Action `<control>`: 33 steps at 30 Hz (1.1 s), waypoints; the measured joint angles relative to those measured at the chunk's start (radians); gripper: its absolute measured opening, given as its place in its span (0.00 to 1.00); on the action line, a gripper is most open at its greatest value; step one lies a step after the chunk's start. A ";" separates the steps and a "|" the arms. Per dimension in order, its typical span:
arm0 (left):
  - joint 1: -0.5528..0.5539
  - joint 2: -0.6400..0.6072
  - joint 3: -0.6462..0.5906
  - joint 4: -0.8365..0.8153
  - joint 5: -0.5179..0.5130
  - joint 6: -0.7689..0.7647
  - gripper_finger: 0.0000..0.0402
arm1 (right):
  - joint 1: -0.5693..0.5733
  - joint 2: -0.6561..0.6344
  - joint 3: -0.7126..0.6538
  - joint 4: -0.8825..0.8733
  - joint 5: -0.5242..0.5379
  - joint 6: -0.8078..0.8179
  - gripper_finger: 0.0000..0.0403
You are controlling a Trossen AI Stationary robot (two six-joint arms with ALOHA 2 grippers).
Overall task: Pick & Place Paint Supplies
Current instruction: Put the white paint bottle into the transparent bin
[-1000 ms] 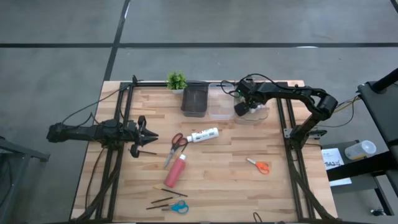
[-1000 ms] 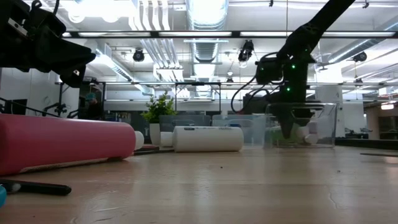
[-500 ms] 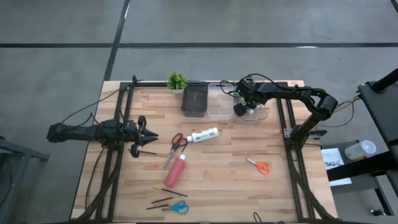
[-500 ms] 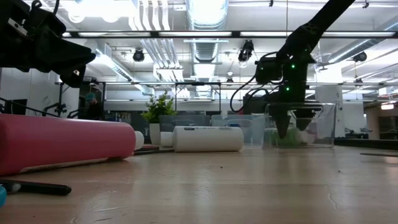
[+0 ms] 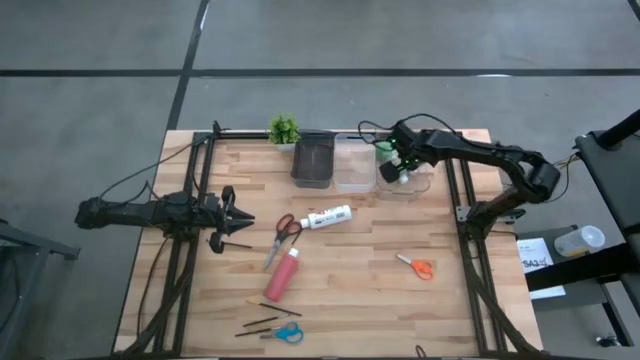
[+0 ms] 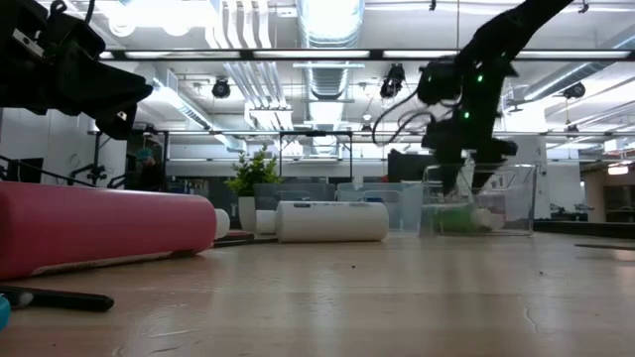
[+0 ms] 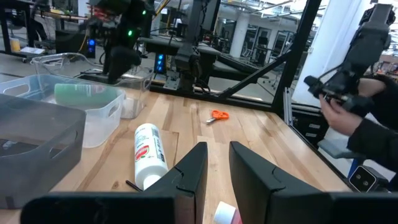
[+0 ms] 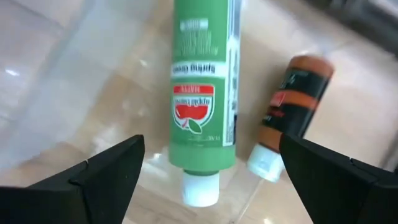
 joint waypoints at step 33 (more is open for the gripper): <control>0.000 0.000 0.000 0.000 0.000 0.000 0.19 | 0.701 -0.064 -0.005 0.705 -0.107 -0.635 0.92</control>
